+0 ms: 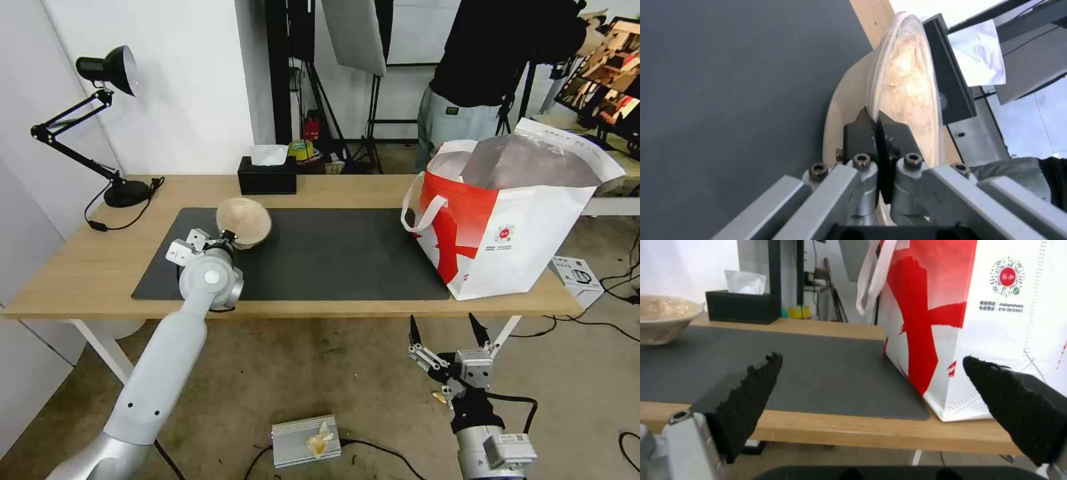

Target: Pick up the trash from the table and place it into the takeout bag.

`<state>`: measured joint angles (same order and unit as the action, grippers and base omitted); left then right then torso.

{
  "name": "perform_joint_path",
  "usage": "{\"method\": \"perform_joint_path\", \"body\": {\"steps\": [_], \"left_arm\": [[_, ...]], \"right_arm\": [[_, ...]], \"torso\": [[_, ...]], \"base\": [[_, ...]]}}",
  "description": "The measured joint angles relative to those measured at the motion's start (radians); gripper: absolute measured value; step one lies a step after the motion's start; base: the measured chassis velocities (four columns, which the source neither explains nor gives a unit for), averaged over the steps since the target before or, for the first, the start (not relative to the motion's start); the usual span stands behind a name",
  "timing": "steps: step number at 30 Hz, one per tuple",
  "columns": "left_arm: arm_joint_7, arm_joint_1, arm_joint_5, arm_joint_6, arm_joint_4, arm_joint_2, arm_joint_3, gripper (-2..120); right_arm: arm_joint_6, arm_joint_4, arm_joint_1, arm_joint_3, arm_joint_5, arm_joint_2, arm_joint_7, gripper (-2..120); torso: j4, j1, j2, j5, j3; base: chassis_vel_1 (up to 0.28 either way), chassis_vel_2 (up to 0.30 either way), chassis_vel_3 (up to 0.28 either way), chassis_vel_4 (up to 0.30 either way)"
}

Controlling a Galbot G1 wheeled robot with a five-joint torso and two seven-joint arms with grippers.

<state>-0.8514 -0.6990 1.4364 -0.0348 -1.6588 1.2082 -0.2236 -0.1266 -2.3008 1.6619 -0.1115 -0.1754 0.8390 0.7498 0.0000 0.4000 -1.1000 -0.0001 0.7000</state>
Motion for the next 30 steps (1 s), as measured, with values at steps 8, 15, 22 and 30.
{"method": "perform_joint_path", "body": {"steps": [8, 15, 22, 30], "left_arm": [[0.000, -0.015, 0.000, -0.010, -0.028, -0.014, -0.004, 0], [-0.003, -0.031, 0.014, -0.017, -0.082, -0.035, -0.014, 0], [0.002, -0.069, 0.084, -0.019, -0.262, -0.136, -0.026, 0], [0.092, -0.002, 0.137, -0.020, -0.350, -0.239, 0.055, 0]], "right_arm": [[0.000, 0.000, 0.000, 0.000, 0.000, 0.000, 0.000, 100], [0.000, 0.000, 0.000, 0.000, 0.000, 0.000, 0.000, 100], [0.000, 0.000, 0.000, 0.000, 0.000, 0.000, 0.000, 100], [0.000, 0.000, 0.000, 0.000, 0.000, 0.000, 0.000, 100]], "torso": [[0.0000, 0.000, 0.000, 0.0000, 0.000], [0.0000, 0.000, 0.000, 0.0000, 0.000], [0.0001, 0.000, 0.000, 0.0001, 0.000], [0.0000, 0.000, 0.000, 0.0000, 0.000]], "base": [[0.000, 0.000, 0.000, 0.000], [0.000, 0.000, 0.000, 0.000], [0.000, 0.000, 0.000, 0.000], [0.000, 0.000, 0.000, 0.000]]}}
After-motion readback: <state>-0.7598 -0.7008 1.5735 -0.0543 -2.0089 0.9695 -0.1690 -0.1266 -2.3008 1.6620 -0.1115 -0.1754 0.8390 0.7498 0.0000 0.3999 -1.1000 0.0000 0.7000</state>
